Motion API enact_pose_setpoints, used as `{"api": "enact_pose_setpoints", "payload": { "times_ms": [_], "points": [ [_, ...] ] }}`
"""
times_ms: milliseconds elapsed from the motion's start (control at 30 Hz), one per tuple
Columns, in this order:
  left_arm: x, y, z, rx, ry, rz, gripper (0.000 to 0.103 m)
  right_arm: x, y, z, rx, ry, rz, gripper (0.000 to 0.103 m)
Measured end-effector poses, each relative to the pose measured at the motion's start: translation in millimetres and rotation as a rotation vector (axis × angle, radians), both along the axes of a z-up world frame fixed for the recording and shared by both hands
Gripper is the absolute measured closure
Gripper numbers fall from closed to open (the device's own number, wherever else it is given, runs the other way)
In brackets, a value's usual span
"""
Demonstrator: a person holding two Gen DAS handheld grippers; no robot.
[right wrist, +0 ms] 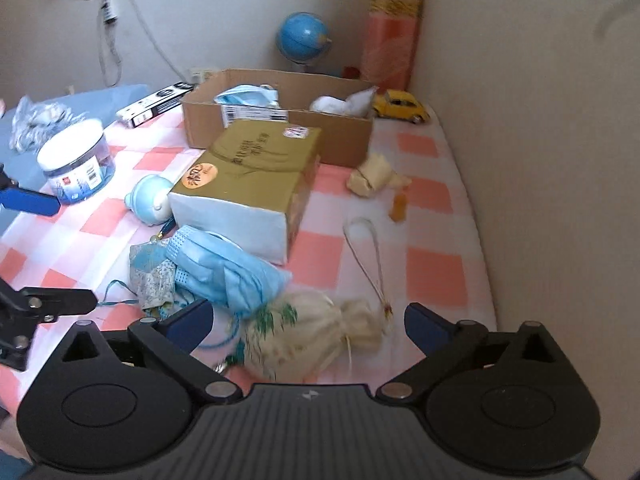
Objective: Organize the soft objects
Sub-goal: 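Lift the drawstring bag with the right tool while the left tool moves toward the blue embroidered pouch, then grasp the light-blue embroidered pouch with the left tool while the right tool holds the bag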
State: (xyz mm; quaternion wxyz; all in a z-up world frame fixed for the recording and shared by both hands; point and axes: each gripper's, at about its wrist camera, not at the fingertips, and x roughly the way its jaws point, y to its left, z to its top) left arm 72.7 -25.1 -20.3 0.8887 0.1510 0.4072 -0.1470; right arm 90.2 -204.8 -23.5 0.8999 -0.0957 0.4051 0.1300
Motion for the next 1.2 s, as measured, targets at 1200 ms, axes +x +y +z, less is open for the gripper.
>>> {"api": "enact_pose_setpoints", "payload": {
  "times_ms": [1200],
  "points": [
    [58,-11,-42,-0.14,0.154,-0.247,0.036,-15,7,-22,-0.068,0.02,0.034,0.019]
  ]
}}
